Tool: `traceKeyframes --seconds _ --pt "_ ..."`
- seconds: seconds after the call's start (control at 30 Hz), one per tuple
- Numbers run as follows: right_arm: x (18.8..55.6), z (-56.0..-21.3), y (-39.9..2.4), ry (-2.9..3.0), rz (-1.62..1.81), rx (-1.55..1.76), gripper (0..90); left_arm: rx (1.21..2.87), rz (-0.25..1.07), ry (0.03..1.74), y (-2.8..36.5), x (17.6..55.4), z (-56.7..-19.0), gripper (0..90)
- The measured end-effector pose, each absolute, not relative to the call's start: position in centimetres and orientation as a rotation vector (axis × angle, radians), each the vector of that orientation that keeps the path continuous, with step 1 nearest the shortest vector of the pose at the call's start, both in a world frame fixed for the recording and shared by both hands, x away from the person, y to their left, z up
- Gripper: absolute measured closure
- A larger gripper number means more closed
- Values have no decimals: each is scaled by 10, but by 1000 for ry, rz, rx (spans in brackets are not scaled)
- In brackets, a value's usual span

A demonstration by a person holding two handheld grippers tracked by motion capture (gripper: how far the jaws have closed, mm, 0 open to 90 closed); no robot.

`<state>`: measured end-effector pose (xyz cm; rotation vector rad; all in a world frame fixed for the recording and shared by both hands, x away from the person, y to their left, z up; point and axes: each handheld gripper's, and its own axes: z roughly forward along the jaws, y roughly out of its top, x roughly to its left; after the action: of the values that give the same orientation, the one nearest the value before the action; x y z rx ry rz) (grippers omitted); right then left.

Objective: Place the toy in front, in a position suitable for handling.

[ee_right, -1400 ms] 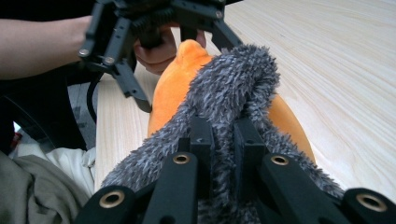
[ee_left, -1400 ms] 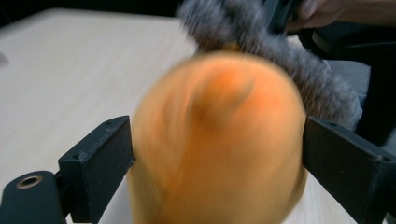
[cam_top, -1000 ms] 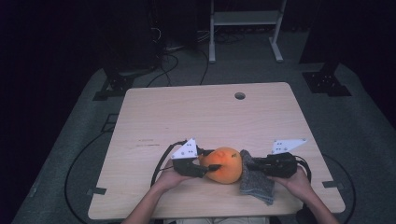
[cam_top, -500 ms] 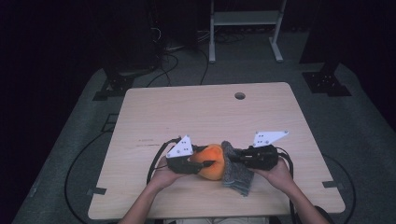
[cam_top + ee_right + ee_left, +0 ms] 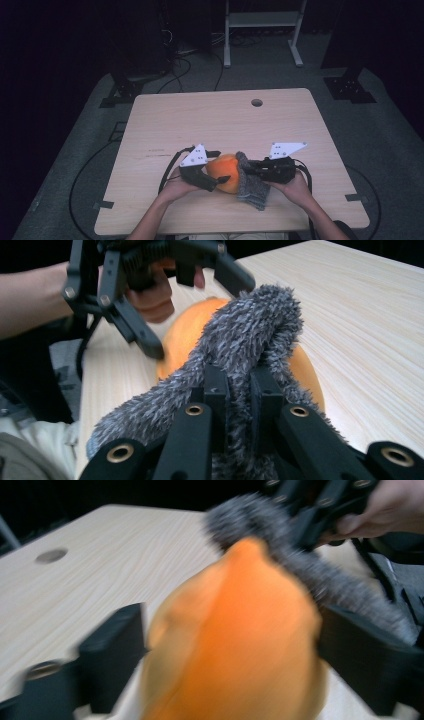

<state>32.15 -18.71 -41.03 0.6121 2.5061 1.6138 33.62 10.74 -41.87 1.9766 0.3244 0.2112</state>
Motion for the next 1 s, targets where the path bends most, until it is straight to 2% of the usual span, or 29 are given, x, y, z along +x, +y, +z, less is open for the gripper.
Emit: traceKeyframes --seconds 0.13,0.3,0.47,0.57,0.7,1.0 --pt "323 -413 -190 2501 1615 633 806 2006 59 363 108 347 -430 68" --pt "323 -422 -202 2508 1580 685 806 1982 114 346 106 343 -431 307" --pt "317 -421 -219 2512 1550 733 805 1941 138 352 104 339 -423 433" --pt "309 -399 -218 2438 1669 662 805 1953 165 338 99 336 -418 458" --pt "311 -382 -201 2401 1681 583 805 1951 137 345 97 336 -417 470" --pt "320 -415 -205 2484 1577 702 805 1942 125 395 108 339 -417 473"
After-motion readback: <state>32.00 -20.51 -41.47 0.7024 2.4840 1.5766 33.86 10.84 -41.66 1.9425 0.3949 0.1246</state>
